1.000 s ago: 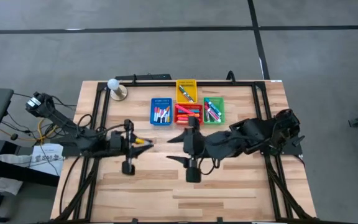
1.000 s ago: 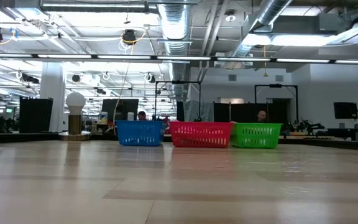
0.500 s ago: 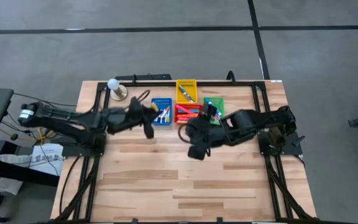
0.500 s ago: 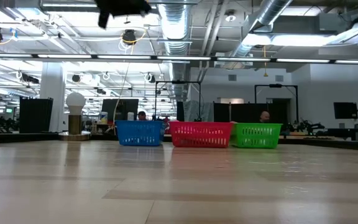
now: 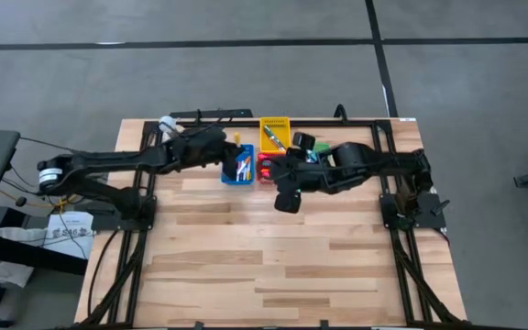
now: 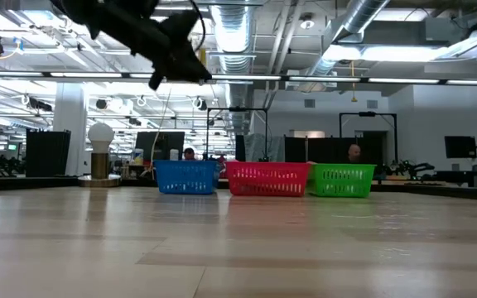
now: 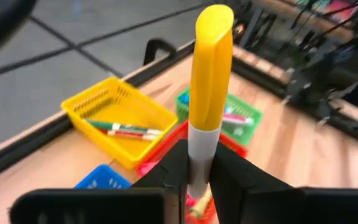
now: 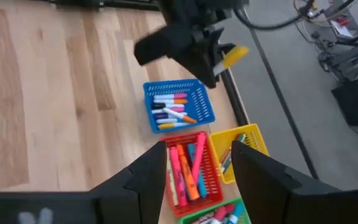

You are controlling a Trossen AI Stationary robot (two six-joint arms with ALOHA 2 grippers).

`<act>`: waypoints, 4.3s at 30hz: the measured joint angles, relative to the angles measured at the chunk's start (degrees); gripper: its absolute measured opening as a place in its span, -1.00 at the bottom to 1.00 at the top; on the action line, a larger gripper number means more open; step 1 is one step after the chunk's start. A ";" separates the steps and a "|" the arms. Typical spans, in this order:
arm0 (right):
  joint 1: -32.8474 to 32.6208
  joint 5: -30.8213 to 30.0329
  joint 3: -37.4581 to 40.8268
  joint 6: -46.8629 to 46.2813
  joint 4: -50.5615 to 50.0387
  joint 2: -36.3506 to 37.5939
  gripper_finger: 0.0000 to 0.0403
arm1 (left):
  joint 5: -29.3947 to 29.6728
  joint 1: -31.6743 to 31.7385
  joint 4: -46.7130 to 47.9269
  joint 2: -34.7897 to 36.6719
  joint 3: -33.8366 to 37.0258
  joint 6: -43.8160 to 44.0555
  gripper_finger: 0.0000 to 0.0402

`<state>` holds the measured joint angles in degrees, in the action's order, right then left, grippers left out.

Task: Pick & Place Markers
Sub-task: Put the small yellow highlighter pen into the blue bin, then return to Home Position

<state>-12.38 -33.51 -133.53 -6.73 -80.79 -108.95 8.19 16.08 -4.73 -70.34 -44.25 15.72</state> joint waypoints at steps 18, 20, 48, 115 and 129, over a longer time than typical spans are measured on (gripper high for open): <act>6.78 9.43 0.00 8.65 1.68 0.00 -0.16 | -8.07 6.33 0.04 -15.86 0.00 10.83 -0.76; 7.21 9.72 0.00 8.94 1.68 0.00 -0.16 | -8.65 6.06 0.04 -16.28 0.02 12.23 -0.73; 10.27 20.16 0.00 15.16 4.63 0.00 -0.16 | -9.70 2.84 2.90 -8.94 0.02 4.34 -0.55; 5.87 58.75 0.04 0.10 42.71 -1.03 -0.16 | -14.42 -16.96 3.41 34.57 0.02 -0.70 -0.55; 8.85 61.52 0.00 8.04 28.69 10.29 -0.16 | -10.86 -16.94 -10.02 45.14 18.48 1.13 -0.55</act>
<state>-3.52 28.01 -133.53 1.31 -52.10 -98.66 -2.66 -0.86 -14.75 -25.21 -25.77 16.85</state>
